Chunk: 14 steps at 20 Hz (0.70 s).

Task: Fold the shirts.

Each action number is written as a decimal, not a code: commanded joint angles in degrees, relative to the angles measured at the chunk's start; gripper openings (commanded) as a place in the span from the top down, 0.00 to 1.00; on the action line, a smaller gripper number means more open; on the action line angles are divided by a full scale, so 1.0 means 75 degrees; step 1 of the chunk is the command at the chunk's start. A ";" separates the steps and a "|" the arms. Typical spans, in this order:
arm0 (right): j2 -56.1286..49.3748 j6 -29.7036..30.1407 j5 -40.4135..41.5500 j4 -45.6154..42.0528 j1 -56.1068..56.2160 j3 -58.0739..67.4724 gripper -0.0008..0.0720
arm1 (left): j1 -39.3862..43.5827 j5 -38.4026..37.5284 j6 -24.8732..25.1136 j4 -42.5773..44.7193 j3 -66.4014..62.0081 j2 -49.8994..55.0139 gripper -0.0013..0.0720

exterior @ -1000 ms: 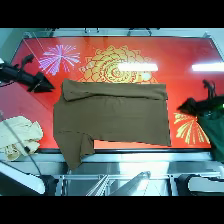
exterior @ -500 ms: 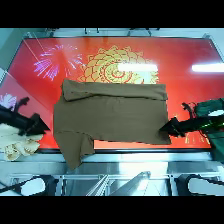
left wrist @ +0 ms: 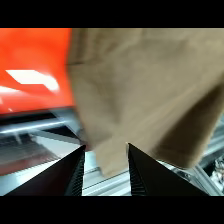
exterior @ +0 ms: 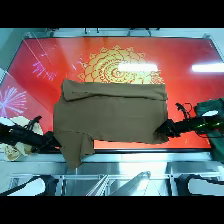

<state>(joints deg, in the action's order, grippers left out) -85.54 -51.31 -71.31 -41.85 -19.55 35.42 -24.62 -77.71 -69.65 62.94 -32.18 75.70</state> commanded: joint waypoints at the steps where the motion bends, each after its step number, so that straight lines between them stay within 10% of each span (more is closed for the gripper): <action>1: 0.0000 0.0050 0.0959 0.0076 0.0020 -0.0003 0.51 | 0.0833 0.0877 -0.0061 0.0198 0.0009 0.0720 0.61; 5: 0.0000 0.0050 0.0659 0.0064 -0.0073 -0.0003 0.52 | 0.1338 0.1451 -0.0061 -0.0157 -0.0536 0.0335 0.62; 7: 0.0006 0.0047 0.0323 -0.0061 -0.0385 0.0009 0.59 | 0.1256 0.1279 -0.0061 0.0087 -0.0717 0.0026 0.94; 8: 0.0006 0.0050 0.0146 -0.0154 -0.0627 0.0015 0.78 | 0.1113 0.1163 -0.0064 0.0213 -0.0781 -0.0143 0.94; 11: 0.0006 0.0055 -0.0303 0.0187 -0.1460 0.0012 0.95 | 0.0481 0.1107 -0.0047 0.0117 -0.0775 -0.0632 0.94; 14: 0.0006 0.0044 -0.0676 0.0265 -0.1696 0.0012 0.96 | 0.0096 0.0930 0.0443 -0.0662 -0.0775 -0.0956 0.94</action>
<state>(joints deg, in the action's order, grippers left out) -85.58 -50.89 -71.85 -41.95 -29.76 35.44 -21.19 -69.69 -68.88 62.37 -37.74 71.09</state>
